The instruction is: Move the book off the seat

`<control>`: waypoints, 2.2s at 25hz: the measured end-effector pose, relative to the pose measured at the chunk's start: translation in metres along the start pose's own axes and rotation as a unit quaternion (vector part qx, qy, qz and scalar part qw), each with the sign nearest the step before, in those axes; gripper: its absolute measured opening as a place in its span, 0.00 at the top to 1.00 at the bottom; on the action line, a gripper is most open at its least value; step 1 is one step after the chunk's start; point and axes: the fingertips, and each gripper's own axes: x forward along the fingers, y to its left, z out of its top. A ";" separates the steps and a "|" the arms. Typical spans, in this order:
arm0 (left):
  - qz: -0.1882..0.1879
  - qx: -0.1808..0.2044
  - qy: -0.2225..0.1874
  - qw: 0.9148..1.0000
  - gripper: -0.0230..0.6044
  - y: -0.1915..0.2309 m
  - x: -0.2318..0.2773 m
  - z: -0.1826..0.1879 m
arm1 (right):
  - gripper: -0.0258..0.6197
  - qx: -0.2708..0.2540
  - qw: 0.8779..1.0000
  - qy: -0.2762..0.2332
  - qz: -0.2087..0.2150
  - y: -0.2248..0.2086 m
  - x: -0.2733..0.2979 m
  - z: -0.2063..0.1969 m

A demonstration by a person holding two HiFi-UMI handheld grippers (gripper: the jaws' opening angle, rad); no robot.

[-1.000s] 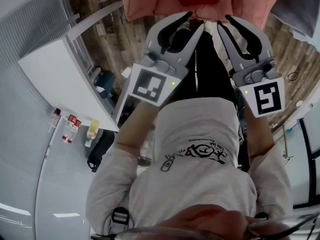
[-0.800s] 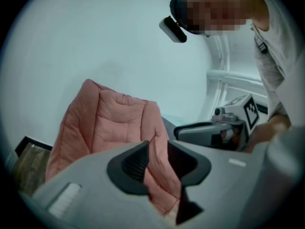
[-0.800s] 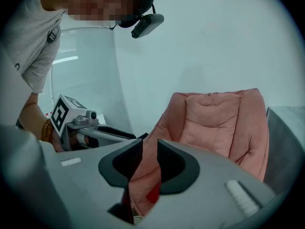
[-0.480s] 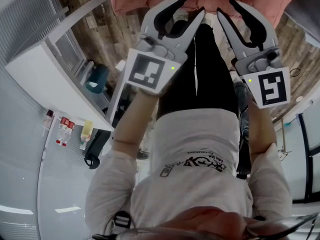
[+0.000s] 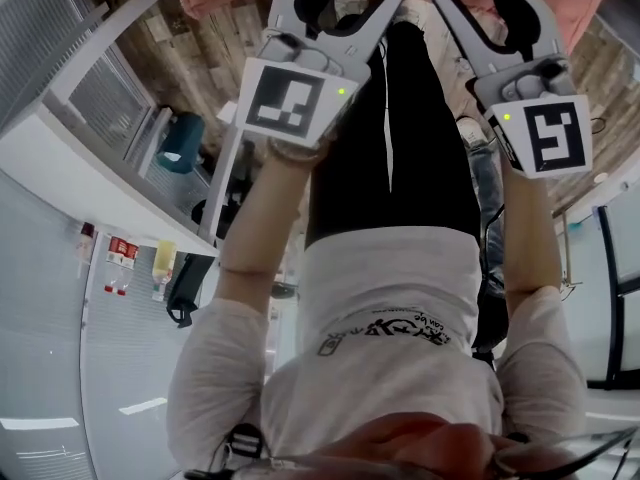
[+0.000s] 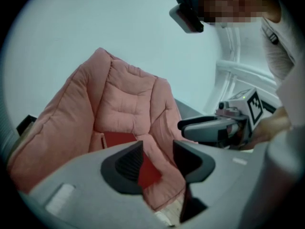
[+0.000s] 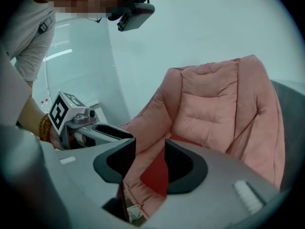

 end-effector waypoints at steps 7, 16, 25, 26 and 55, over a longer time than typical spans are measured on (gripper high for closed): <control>0.004 -0.022 0.019 1.000 0.61 0.025 0.031 -0.045 | 0.59 0.017 1.000 0.026 0.001 -0.022 0.026 -0.057; 0.010 -0.054 0.050 0.997 0.50 0.058 0.064 -0.094 | 0.50 0.029 0.997 0.072 -0.011 -0.050 0.062 -0.115; 0.014 -0.077 0.084 0.993 0.43 0.084 0.088 -0.132 | 0.41 0.073 0.990 0.116 -0.023 -0.074 0.082 -0.167; 0.011 -0.078 0.088 0.993 0.42 0.085 0.092 -0.135 | 0.40 0.080 0.990 0.119 -0.022 -0.077 0.084 -0.171; 0.030 -0.108 0.138 0.984 0.33 0.120 0.132 -0.174 | 0.26 0.124 0.979 0.162 0.011 -0.103 0.130 -0.231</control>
